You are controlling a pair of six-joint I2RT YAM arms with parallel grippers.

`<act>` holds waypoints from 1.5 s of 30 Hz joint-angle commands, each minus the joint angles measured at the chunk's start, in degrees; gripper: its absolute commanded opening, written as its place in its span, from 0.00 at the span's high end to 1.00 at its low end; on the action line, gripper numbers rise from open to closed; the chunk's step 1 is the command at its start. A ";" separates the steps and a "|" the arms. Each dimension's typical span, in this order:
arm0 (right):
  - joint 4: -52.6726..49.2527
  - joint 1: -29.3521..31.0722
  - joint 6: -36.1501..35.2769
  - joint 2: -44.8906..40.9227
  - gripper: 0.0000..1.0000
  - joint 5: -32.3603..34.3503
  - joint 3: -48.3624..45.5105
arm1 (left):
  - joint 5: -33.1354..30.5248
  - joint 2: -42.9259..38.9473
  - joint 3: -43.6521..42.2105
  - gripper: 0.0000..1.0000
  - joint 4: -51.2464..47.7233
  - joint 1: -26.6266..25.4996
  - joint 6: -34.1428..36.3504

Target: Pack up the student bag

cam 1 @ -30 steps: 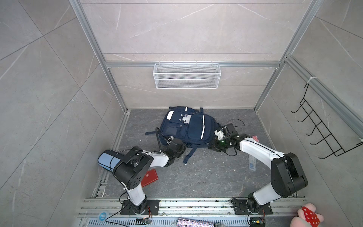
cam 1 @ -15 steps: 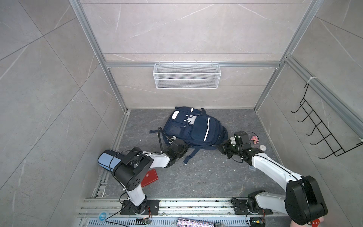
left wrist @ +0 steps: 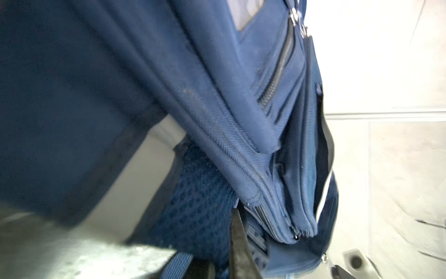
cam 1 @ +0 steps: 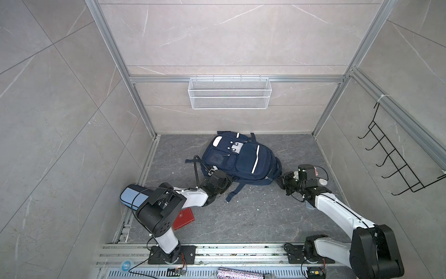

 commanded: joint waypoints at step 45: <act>-40.41 19.09 -80.77 25.51 0.38 2.93 29.76 | 11.70 -6.41 -3.71 1.00 3.37 5.02 14.56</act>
